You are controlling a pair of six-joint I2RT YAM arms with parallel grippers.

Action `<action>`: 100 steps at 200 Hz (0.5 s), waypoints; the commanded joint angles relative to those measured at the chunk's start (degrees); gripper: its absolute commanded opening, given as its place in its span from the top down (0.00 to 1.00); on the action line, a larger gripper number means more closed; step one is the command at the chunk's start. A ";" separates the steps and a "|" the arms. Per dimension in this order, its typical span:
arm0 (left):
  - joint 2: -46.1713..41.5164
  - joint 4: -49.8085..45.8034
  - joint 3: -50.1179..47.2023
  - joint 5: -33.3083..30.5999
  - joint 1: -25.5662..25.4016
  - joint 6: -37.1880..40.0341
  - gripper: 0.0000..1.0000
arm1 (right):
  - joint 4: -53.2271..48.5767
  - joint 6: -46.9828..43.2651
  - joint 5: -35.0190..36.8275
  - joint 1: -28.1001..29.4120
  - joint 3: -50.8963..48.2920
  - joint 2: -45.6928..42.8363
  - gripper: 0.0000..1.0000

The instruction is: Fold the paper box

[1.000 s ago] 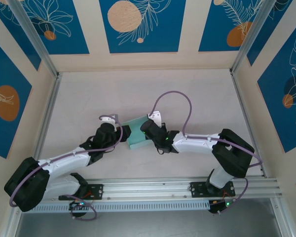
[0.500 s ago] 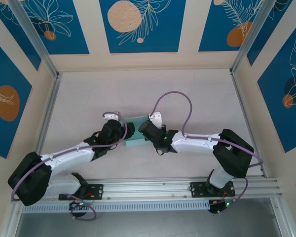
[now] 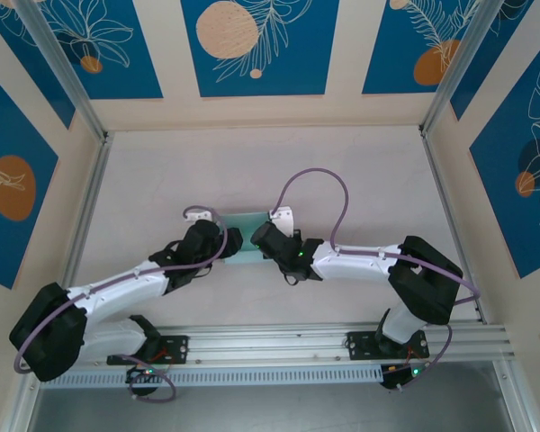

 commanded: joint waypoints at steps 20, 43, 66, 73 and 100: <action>-2.21 1.56 2.01 2.06 -0.19 2.57 0.35 | 1.09 -4.73 -2.34 0.78 -0.69 -2.10 0.96; -6.08 0.89 1.74 2.56 -0.24 6.88 0.33 | -0.07 -6.14 -1.13 0.72 -0.44 -3.30 0.91; -9.75 0.44 1.02 4.58 -0.19 9.47 0.32 | -0.42 -6.89 -0.20 0.61 -0.90 -4.51 0.83; -10.54 0.11 0.98 5.39 -0.19 9.89 0.32 | -0.41 -7.19 -0.31 0.57 -0.94 -4.84 0.81; -12.58 -2.39 1.85 10.41 -0.28 10.74 0.31 | -1.70 -6.97 -0.36 0.96 -0.69 -6.25 0.73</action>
